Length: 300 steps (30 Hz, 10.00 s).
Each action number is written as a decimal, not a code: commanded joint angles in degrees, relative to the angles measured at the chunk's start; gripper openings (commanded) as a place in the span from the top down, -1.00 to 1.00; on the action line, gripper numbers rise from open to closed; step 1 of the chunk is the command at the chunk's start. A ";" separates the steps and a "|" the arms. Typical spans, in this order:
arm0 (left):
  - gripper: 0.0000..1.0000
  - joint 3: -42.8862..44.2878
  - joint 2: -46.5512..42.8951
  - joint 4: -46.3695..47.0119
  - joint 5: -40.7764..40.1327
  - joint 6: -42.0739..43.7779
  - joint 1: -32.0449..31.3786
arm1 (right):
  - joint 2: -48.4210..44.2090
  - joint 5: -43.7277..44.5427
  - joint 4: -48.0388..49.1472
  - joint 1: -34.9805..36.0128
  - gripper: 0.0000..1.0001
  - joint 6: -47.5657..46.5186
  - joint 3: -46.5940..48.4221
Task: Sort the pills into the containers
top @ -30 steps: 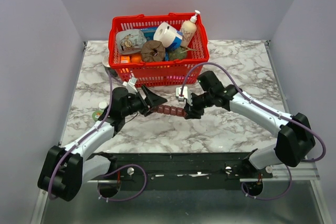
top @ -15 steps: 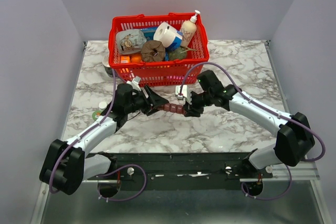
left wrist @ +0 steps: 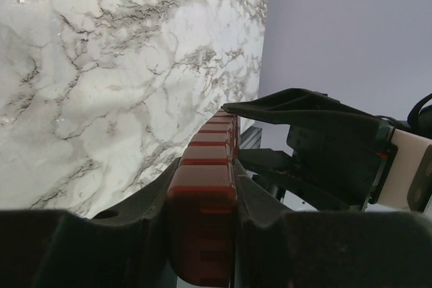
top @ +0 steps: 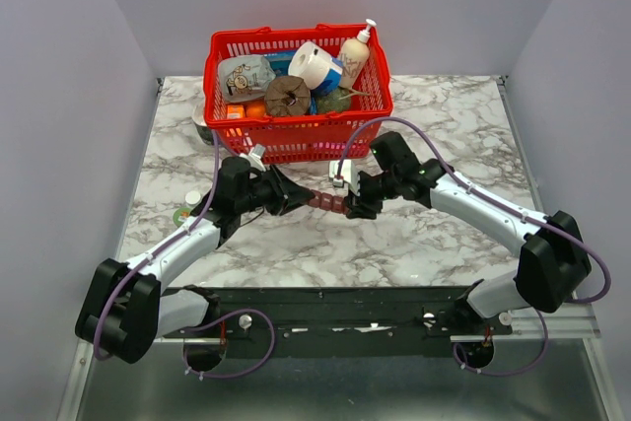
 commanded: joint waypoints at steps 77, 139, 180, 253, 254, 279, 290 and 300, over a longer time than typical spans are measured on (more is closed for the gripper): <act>1.00 -3.97 -3.81 -4.79 -1.96 -16.94 -0.33 | 8.93 1.63 -3.62 5.42 0.63 4.10 9.80; 1.00 -11.36 -6.53 -0.66 -0.02 -29.51 -0.33 | 5.15 23.33 12.63 8.15 0.99 3.57 5.58; 1.00 -13.38 -1.26 14.36 9.63 -6.66 3.18 | 6.03 -4.62 -5.99 6.04 -0.50 0.49 9.27; -0.97 -2.39 1.03 -17.25 -11.97 17.85 -0.86 | -1.44 -15.77 -8.71 -5.48 -0.53 1.90 8.04; -0.98 -2.39 0.59 -17.96 -12.06 18.21 -0.86 | -1.53 -15.77 -8.71 -5.48 -0.53 1.90 7.96; -0.97 8.24 -11.36 -32.74 -27.79 36.05 -0.86 | -3.55 -15.51 -7.92 -5.48 -0.54 0.76 6.55; -0.97 16.59 -17.17 -38.71 -43.87 46.42 -0.34 | -1.53 -18.24 -8.27 -3.90 -0.54 -0.38 9.09; -0.97 22.13 -19.63 -46.70 -61.62 49.24 0.98 | 7.43 -17.00 -7.92 5.33 -0.54 -0.39 19.99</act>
